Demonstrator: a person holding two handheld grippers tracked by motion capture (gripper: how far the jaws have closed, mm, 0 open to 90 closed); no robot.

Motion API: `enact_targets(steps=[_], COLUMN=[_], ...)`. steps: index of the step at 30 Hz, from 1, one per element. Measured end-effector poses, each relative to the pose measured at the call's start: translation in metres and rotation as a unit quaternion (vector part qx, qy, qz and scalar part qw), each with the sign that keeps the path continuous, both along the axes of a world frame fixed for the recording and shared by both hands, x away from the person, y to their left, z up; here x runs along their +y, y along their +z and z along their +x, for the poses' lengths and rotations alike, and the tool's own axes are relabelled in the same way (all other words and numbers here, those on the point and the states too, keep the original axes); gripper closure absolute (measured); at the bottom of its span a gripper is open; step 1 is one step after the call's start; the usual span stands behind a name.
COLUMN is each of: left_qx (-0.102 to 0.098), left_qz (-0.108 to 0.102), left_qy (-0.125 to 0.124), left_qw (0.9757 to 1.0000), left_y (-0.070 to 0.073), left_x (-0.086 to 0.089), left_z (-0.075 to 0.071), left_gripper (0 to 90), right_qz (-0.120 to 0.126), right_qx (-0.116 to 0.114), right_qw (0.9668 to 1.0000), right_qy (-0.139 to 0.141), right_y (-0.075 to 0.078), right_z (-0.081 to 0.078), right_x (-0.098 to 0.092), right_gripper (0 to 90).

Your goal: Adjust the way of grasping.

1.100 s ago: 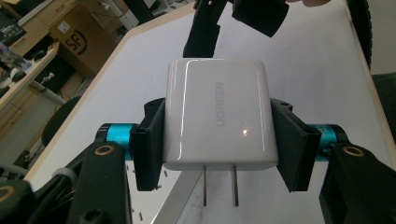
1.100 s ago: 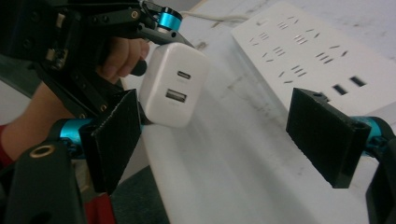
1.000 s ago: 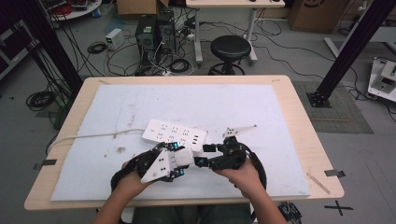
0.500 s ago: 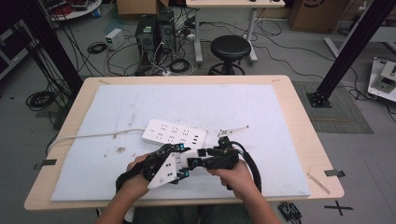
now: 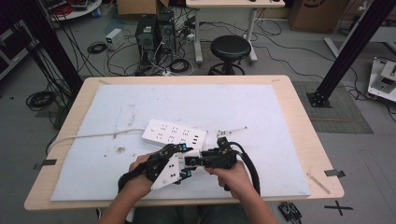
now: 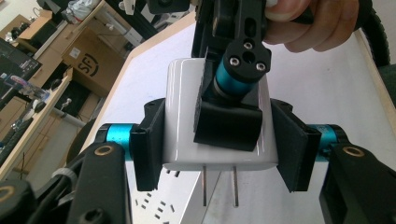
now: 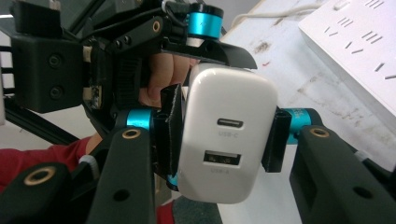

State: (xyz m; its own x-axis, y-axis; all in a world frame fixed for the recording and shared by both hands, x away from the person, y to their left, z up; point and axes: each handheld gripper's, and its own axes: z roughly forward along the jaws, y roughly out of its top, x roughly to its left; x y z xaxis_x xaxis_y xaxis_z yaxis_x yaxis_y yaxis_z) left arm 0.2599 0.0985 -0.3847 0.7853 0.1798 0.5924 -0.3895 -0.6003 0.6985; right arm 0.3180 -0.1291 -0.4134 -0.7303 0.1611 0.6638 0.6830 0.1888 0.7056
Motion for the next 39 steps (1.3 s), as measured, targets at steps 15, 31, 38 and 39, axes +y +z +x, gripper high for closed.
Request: enact_targets(steps=[15,31,38,39], left_qx=[0.032,0.084,0.104,0.107], left_qz=[-0.022,-0.078,-0.105,-0.102], left_qy=[0.038,0.074,0.131,0.141], left_qw=[0.9985,0.9907,0.9803,0.9789], left_y=[0.002,0.041,0.057,0.059], left_x=[0.003,0.049,0.083,0.088], left_z=[0.005,0.01,0.027,0.03], left_gripper=[28.0,21.6,17.5,17.5], right_qz=[-0.002,-0.018,-0.029,-0.033], right_qx=[0.01,-0.03,-0.038,-0.041], right_qw=[0.9996,0.9981,0.9972,0.9967], right_qy=[-0.027,-0.05,-0.058,-0.062], right_y=[0.002,0.016,0.018,0.019], right_z=[0.006,0.006,0.007,0.008], right_x=[-0.006,-0.025,-0.029,-0.031], right_gripper=[63.0,63.0,63.0,63.0])
